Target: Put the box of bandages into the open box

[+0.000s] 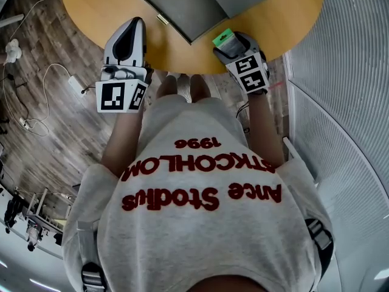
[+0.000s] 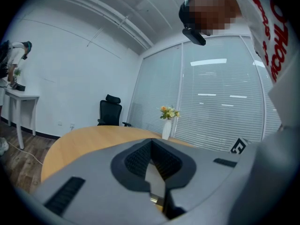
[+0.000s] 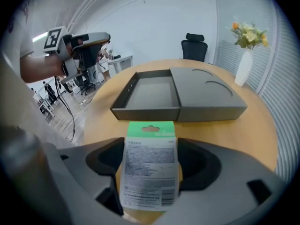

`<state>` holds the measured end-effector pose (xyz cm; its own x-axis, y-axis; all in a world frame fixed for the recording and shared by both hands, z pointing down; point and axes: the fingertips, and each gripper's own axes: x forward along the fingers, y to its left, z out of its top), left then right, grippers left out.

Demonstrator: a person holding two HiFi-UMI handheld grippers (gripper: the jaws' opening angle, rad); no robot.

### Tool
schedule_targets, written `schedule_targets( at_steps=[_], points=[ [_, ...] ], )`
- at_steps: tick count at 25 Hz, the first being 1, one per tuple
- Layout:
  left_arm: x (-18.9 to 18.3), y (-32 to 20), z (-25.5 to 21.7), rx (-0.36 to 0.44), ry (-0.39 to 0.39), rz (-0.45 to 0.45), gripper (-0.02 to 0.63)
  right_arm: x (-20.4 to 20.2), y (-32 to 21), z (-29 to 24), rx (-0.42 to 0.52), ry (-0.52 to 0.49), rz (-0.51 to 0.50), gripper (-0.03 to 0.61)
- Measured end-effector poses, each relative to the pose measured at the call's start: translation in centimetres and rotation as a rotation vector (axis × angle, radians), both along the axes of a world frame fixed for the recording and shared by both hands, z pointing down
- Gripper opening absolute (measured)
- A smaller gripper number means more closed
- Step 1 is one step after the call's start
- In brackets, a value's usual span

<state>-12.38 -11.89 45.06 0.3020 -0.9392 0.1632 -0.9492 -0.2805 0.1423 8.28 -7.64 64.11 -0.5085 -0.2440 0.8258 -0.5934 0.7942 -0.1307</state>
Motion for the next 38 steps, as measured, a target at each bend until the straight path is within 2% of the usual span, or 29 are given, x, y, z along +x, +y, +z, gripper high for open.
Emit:
schedule_targets(
  at_steps=[3, 6, 11, 13, 20, 29, 34, 38],
  points=[
    [-0.5, -1.1, -1.5, 0.027, -0.001, -0.013, 0.000, -0.1, -2.0, -2.8, 0.020, -0.103, 0.061, 0.357],
    [-1.2, -1.3, -3.5, 0.067, -0.003, -0.023, 0.000, -0.5, -3.7, -7.0, 0.082, -0.222, 0.121, 0.357],
    [-2.1, -1.5, -7.0, 0.133, -0.014, -0.040, 0.000, -0.9, -7.1, -15.5, 0.189, -0.519, 0.246, 0.357],
    [-2.6, -1.9, -8.3, 0.151, -0.013, -0.049, 0.000, -1.2, -8.4, -18.5, 0.248, -0.585, 0.263, 0.356],
    [-2.8, -1.3, -13.5, 0.269, 0.002, -0.063, 0.000, -1.6, -9.3, -25.8, 0.462, -0.645, 0.235, 0.356],
    [-3.2, -1.4, -16.8, 0.374, -0.021, -0.073, 0.000, -1.5, -10.2, -32.3, 0.661, -0.716, 0.252, 0.356],
    [-3.5, -0.9, -18.6, 0.404, -0.038, -0.075, 0.000, -1.1, -9.7, -35.6, 0.725, -0.740, 0.266, 0.356],
    [-3.6, -0.4, -19.3, 0.402, -0.029, -0.087, 0.000, -1.2, -9.0, -36.5, 0.717, -0.757, 0.247, 0.356]
  ],
)
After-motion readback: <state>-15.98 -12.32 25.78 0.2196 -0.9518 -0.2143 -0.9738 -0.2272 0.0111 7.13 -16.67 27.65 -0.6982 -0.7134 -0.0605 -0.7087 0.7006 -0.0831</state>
